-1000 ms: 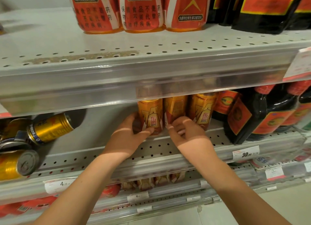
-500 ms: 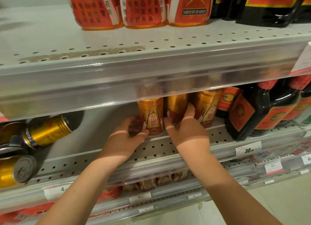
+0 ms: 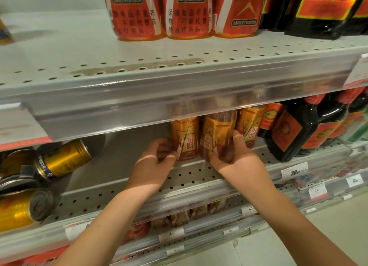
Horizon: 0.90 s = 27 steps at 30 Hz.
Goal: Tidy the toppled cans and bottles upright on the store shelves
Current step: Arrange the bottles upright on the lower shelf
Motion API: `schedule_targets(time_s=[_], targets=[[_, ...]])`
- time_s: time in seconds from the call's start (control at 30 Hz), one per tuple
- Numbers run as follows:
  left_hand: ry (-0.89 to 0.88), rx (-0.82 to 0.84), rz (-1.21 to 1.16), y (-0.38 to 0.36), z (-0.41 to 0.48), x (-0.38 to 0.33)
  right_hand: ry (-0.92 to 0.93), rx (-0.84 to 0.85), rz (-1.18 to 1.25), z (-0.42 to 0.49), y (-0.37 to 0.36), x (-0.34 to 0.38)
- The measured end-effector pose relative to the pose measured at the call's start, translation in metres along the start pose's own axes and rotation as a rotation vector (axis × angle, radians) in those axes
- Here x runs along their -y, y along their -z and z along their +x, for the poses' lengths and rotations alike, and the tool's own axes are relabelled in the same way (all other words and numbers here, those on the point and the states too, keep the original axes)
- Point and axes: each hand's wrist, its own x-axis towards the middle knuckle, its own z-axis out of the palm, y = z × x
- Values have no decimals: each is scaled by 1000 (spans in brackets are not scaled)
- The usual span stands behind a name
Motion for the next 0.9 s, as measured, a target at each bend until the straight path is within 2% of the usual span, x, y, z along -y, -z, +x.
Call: schedule_targets(time_s=[0.07,0.13,0.27,0.43,0.6,0.7,0.8,0.9], targets=[[-7,-3,20,-2,0,-1,31,-1,-74,-6,7,0],[-8,-3,44,-4,0,-2,47,-87,-139,-15,7,0],[13,6,92,-7,2,-6,50,-228,-99,-27,3,-2],[34,-11,177,-7,8,-14,110,-209,-47,-13,0,-3],[17,2,159,-10,8,-19,119,-100,-32,-2,8,-11],[21,1,162,-13,7,-19,148,-232,-40,-4,16,-14],[31,-9,158,-15,6,-16,52,-375,69,-3,26,-27],[47,4,138,-21,5,-17,-9,-236,137,11,29,-46]])
